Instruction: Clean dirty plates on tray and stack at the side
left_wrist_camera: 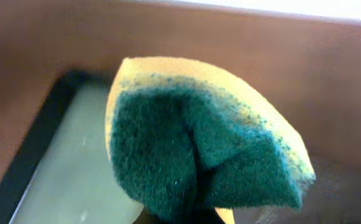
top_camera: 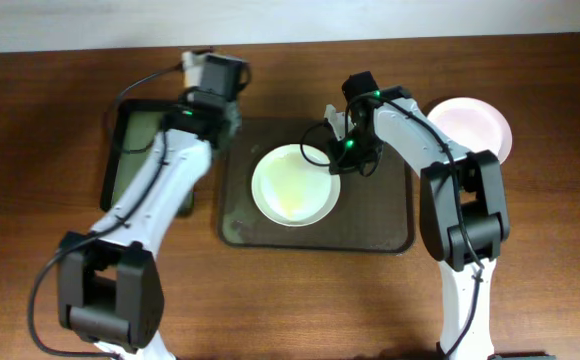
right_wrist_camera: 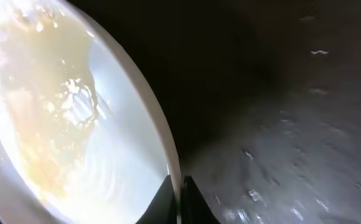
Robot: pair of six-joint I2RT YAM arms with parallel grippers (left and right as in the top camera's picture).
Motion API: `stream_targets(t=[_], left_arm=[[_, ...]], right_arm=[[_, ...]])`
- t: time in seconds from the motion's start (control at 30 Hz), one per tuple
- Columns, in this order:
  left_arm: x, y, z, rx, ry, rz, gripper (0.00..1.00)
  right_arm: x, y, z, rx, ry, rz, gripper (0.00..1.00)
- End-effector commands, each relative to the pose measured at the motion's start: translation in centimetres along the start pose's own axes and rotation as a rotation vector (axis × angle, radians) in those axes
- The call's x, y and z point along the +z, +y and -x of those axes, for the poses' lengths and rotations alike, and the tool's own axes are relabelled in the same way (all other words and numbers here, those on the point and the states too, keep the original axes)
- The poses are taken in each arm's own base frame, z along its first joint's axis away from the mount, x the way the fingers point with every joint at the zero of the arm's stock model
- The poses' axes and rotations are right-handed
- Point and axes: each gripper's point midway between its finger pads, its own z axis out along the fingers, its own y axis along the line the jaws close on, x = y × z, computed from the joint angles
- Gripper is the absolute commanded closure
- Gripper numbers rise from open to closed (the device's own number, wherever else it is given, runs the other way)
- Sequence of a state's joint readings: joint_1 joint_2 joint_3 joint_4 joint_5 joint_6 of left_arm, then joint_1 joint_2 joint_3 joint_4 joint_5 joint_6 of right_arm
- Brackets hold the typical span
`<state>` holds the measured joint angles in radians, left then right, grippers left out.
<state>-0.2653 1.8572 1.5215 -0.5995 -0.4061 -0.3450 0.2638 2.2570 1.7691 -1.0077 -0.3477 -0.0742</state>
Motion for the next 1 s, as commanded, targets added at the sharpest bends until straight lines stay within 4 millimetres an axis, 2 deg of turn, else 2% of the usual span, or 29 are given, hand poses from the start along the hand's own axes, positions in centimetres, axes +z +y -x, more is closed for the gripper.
stream_targets(t=[0.0,0.07,0.17,0.23,0.4,0.43,0.6,0.67,0.83,0.97], left_arm=[[1.6,3.7,-1.9,-0.067,0.151,-0.053,1.0],[2.3,6.6,-2.5,-0.109,0.195,-0.017,1.0],[2.7,9.6,-3.0,-0.153,0.229,0.029,1.0],[3.2,11.3,-3.3,-0.181,0.25,0.051,1.0],[4.8,11.6,-4.8,-0.213,0.313,0.009,1.0],[5.7,11.5,-5.7,-0.192,0.343,0.009,1.0],[8.0,11.2,-8.1,-0.179,0.415,0.022,1.0],[8.4,11.1,-8.5,-0.177,0.428,0.025,1.0],[8.6,11.1,-8.7,-0.176,0.434,0.027,1.0],[9.1,11.1,-9.5,-0.172,0.456,0.031,1.0]], right_arm=[[-8.7,1.0,3.1,-0.071,-0.187,-0.182,0.96],[-11.4,1.1,3.4,-0.098,-0.23,-0.309,0.96],[-14.7,1.7,3.7,-0.138,-0.296,-0.49,0.96],[-17.7,2.7,3.7,-0.175,-0.357,-0.665,0.96],[-23.9,6.3,3.4,-0.233,-0.5,-1.096,0.96],[-26.0,8.2,2.9,-0.268,-0.535,-1.272,0.96],[-27.6,13.6,2.7,-0.487,-0.517,-1.468,0.96],[-27.9,14.8,2.8,-0.531,-0.515,-1.496,0.96],[-28.2,16.7,3.0,-0.589,-0.523,-1.525,0.96],[-28.3,16.8,3.0,-0.582,-0.529,-1.528,0.96]])
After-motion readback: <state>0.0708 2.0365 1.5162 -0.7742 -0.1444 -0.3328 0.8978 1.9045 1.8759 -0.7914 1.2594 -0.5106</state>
